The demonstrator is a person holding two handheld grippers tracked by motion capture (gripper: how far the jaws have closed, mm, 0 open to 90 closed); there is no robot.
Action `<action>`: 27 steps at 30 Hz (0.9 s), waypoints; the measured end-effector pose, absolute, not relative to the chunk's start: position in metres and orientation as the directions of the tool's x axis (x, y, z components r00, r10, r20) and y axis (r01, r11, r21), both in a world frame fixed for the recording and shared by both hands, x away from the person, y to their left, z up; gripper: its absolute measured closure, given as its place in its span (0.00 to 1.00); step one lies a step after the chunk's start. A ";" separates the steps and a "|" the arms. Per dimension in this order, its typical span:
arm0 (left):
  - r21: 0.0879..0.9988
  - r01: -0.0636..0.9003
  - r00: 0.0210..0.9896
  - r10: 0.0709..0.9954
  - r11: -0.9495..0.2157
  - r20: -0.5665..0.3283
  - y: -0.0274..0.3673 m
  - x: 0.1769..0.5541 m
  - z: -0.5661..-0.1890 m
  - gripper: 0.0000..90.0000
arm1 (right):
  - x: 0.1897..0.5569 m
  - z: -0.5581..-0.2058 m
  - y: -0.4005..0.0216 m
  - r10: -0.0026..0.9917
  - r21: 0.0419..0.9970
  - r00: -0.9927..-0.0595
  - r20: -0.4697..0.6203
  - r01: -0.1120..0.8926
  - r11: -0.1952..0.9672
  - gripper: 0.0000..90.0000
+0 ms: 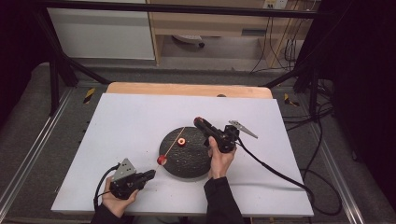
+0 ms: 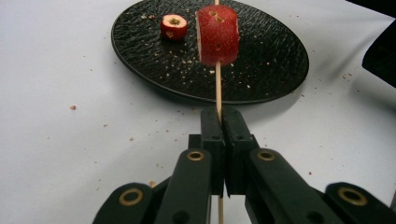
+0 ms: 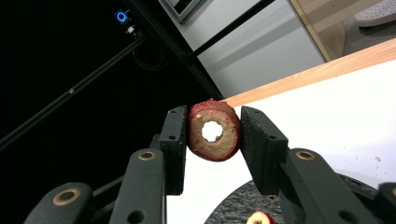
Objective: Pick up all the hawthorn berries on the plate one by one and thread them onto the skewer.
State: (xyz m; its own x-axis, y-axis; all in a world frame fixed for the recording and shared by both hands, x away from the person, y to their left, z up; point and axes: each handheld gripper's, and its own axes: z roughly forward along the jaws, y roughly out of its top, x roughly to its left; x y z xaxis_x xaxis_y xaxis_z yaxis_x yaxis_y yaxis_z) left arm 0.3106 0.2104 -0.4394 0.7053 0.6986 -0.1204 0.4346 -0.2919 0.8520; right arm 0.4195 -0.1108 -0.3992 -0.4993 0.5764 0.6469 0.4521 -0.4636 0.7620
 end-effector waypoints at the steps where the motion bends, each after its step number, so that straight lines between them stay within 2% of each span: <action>1: 0.852 0.435 0.706 0.698 -0.293 -0.120 0.209 0.310 -0.439 0.98 | 0.420 -0.400 -0.111 0.572 0.758 -0.497 0.652 0.453 -0.470 0.70; 27: 0.849 0.450 0.714 0.683 -0.278 -0.154 0.190 0.309 -0.442 0.98 | 0.418 -0.410 -0.103 0.537 0.741 -0.511 0.671 0.426 -0.520 0.70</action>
State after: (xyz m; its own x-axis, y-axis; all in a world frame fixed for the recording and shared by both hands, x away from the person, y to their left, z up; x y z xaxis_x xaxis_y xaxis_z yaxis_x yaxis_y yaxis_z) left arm 0.3090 0.1902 -0.4416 0.7137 0.6832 -0.1544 0.4495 -0.2777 0.8490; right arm 0.4185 -0.1032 -0.4101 -0.5110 0.5374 0.6709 0.4260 -0.5196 0.7406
